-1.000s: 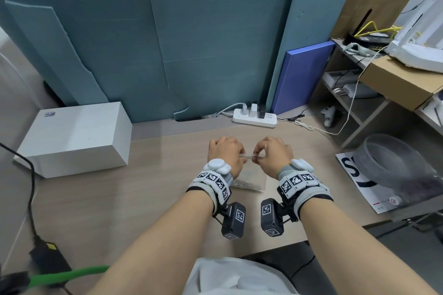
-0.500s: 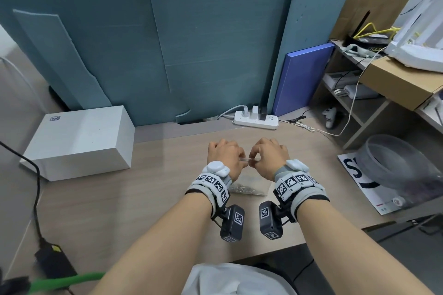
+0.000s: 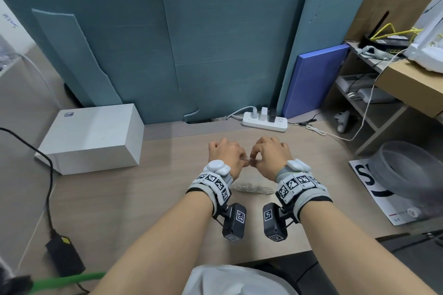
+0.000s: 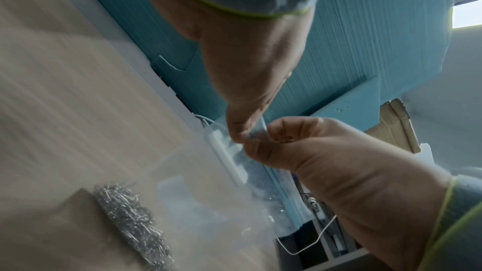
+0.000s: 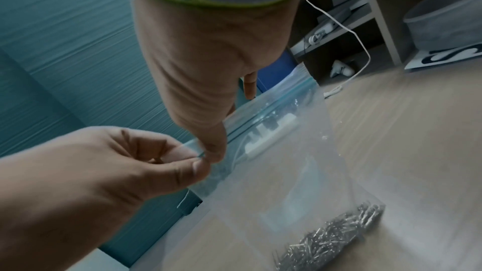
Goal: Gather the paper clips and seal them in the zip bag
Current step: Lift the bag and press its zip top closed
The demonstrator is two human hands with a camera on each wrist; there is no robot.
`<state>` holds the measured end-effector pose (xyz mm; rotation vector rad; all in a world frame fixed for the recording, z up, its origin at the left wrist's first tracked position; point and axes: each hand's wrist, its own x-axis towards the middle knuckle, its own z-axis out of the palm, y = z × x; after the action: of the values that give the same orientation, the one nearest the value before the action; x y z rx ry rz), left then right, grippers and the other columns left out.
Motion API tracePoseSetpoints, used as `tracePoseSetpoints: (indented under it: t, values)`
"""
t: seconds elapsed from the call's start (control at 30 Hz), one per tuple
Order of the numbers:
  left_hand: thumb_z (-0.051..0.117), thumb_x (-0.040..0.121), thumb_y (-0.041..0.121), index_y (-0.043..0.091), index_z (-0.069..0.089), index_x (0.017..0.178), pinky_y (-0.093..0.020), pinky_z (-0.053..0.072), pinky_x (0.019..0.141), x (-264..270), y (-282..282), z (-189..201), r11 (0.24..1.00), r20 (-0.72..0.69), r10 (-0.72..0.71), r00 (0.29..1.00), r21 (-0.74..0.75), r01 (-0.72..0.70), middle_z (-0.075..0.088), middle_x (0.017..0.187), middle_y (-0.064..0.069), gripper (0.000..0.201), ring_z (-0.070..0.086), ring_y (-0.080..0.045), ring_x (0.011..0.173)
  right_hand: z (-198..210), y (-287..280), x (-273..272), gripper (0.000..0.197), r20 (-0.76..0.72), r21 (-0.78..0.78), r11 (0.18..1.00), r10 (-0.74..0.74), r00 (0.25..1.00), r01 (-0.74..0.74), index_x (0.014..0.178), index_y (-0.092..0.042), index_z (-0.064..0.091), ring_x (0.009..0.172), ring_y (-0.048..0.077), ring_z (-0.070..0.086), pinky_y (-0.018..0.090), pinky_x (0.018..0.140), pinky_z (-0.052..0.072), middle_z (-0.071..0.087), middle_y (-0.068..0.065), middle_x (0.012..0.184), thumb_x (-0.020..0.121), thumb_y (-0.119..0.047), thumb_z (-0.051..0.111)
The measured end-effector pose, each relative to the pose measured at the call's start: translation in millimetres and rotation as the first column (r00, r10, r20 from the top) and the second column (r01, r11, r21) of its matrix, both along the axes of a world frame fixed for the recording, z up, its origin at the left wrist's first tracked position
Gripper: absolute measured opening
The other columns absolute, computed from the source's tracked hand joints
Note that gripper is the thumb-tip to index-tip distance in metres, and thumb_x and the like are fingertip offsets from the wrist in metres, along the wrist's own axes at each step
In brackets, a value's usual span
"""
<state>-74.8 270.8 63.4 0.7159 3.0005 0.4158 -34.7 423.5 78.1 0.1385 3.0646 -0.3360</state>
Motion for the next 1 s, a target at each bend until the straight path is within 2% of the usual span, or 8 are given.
tracePoseSetpoints:
  t: [0.07,0.2,0.4,0.5,0.6,0.73,0.93,1.0]
  values:
    - [0.072,0.084,0.054,0.034,0.074,0.081,-0.038,0.028,0.086,-4,-2,-3,0.999,0.018,0.041,0.999,0.003,-0.041,0.065,0.096,0.018,0.021,0.045,-0.014,0.1,-1,5,-4,0.012,-0.006,0.014,1.0,0.003,1.0,-0.003,0.075,-0.036,0.068,0.112,0.017,0.045,0.036,0.084,0.028,0.054,-0.017,0.106,0.085,-0.032,0.073]
    - [0.072,0.086,0.048,0.031,0.071,0.077,-0.038,0.026,0.086,-11,-3,-9,0.999,0.035,0.033,0.999,0.003,-0.033,0.066,0.094,0.016,0.019,0.049,-0.014,0.102,-4,10,-13,0.009,-0.003,-0.018,1.0,0.021,1.0,-0.021,0.076,-0.034,0.07,0.111,0.015,0.045,0.036,0.086,0.03,0.054,-0.017,0.106,0.083,-0.034,0.074]
    - [0.071,0.082,0.056,0.037,0.07,0.096,-0.038,0.026,0.087,-22,6,-16,0.991,0.08,0.093,0.992,0.089,-0.1,0.061,0.102,0.019,0.023,0.046,-0.01,0.102,-6,18,-33,0.008,0.014,-0.01,0.996,0.094,0.996,-0.094,0.078,-0.035,0.071,0.11,0.015,0.044,0.035,0.086,0.03,0.051,-0.016,0.103,0.086,-0.033,0.07]
    - [0.065,0.093,0.042,0.032,0.071,0.092,-0.038,0.026,0.084,-29,16,-15,0.996,0.076,0.044,0.996,0.072,-0.049,0.064,0.098,0.013,0.012,0.052,-0.016,0.102,-7,20,-43,0.006,0.022,-0.033,0.993,0.11,0.994,-0.109,0.08,-0.036,0.072,0.109,0.015,0.045,0.034,0.084,0.027,0.053,-0.015,0.106,0.086,-0.035,0.071]
    - [0.064,0.095,0.032,0.028,0.065,0.085,-0.037,0.023,0.079,-35,23,-16,0.997,0.078,0.019,0.997,0.071,-0.024,0.06,0.095,0.012,0.011,0.05,-0.018,0.099,-8,22,-55,0.005,0.047,-0.034,0.99,0.141,0.989,-0.14,0.083,-0.037,0.072,0.111,0.016,0.045,0.034,0.084,0.028,0.054,-0.014,0.11,0.088,-0.036,0.07]
    - [0.061,0.096,0.027,0.03,0.051,0.079,-0.036,0.025,0.076,-49,29,-17,0.994,0.051,0.073,0.996,0.076,-0.076,0.052,0.091,0.012,0.02,0.047,-0.018,0.096,-8,31,-77,0.009,0.069,-0.011,0.986,0.165,0.984,-0.164,0.084,-0.038,0.073,0.113,0.016,0.045,0.036,0.088,0.031,0.055,-0.014,0.112,0.09,-0.034,0.068]
    - [0.06,0.097,0.023,0.025,0.046,0.076,-0.036,0.028,0.075,-75,30,-25,0.976,0.089,0.185,0.979,0.097,-0.193,0.048,0.09,0.011,0.025,0.046,-0.021,0.094,-20,55,-112,0.009,0.124,-0.041,0.983,0.184,0.975,-0.18,0.094,-0.036,0.071,0.117,0.016,0.045,0.038,0.093,0.031,0.054,-0.012,0.113,0.09,-0.044,0.068]
    - [0.06,0.096,0.022,0.024,0.046,0.076,-0.035,0.027,0.075,-85,30,-31,0.971,0.094,0.206,0.974,0.106,-0.216,0.05,0.091,0.011,0.025,0.047,-0.022,0.095,-24,66,-124,0.008,0.141,-0.039,0.981,0.195,0.971,-0.191,0.091,-0.036,0.069,0.114,0.017,0.045,0.039,0.094,0.032,0.053,-0.01,0.114,0.092,-0.044,0.067]
